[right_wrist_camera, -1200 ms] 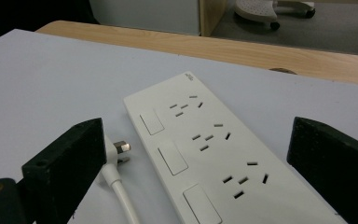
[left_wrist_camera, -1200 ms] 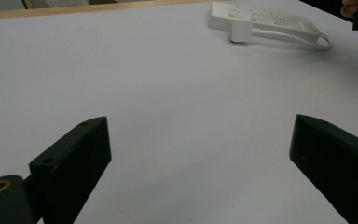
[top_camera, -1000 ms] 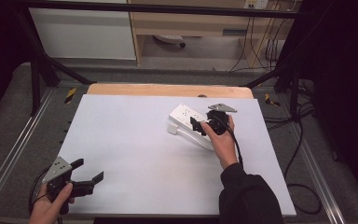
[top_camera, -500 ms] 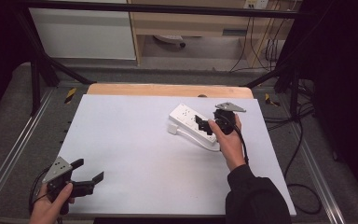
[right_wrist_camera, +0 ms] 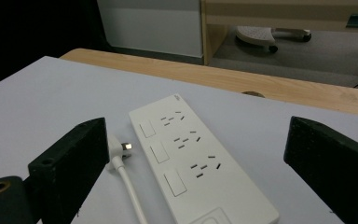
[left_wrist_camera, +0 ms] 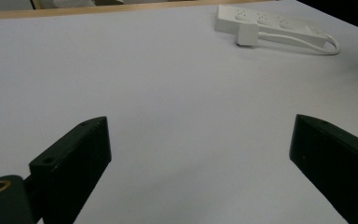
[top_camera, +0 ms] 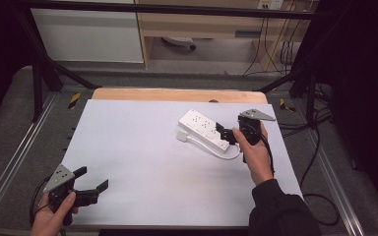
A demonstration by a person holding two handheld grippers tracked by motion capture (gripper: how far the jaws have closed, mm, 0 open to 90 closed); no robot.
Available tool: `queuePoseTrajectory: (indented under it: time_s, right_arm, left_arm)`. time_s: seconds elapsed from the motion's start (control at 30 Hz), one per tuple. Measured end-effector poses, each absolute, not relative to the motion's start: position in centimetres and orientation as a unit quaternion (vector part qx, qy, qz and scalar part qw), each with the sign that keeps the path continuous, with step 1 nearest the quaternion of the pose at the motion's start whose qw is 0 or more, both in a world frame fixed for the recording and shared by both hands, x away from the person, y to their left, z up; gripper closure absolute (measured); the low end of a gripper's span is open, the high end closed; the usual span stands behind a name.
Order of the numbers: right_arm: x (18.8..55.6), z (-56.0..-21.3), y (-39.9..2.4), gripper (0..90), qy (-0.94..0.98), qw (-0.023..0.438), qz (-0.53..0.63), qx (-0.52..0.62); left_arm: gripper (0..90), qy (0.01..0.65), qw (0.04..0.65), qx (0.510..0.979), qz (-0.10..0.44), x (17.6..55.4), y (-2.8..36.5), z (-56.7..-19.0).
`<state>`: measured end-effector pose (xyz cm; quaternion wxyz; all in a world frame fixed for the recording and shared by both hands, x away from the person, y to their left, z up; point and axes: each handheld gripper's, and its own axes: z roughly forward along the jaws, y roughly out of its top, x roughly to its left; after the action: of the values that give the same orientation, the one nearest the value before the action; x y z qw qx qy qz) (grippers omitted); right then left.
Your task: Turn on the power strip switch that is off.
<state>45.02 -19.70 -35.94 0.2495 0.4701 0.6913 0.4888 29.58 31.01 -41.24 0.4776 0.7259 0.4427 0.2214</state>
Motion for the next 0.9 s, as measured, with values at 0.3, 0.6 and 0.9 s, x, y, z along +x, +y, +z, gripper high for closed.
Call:
queuePoseTrajectory:
  time_s: [0.3,0.6,0.9]
  right_arm:
    - [42.3,-34.8,-22.1,7.4,0.684,0.257,0.505,0.459]
    - [39.5,-35.3,-24.4,8.3,0.668,0.267,0.517,0.463]
    - [37.5,-36.5,-25.5,8.7,0.669,0.266,0.516,0.463]
  left_arm:
    - [5.5,0.448,0.479,0.722,0.219,29.6,31.0,-41.4]
    - [5.6,0.448,0.479,0.723,0.217,29.6,31.0,-41.5]
    - [5.7,0.445,0.477,0.727,0.214,29.6,30.7,-41.5]
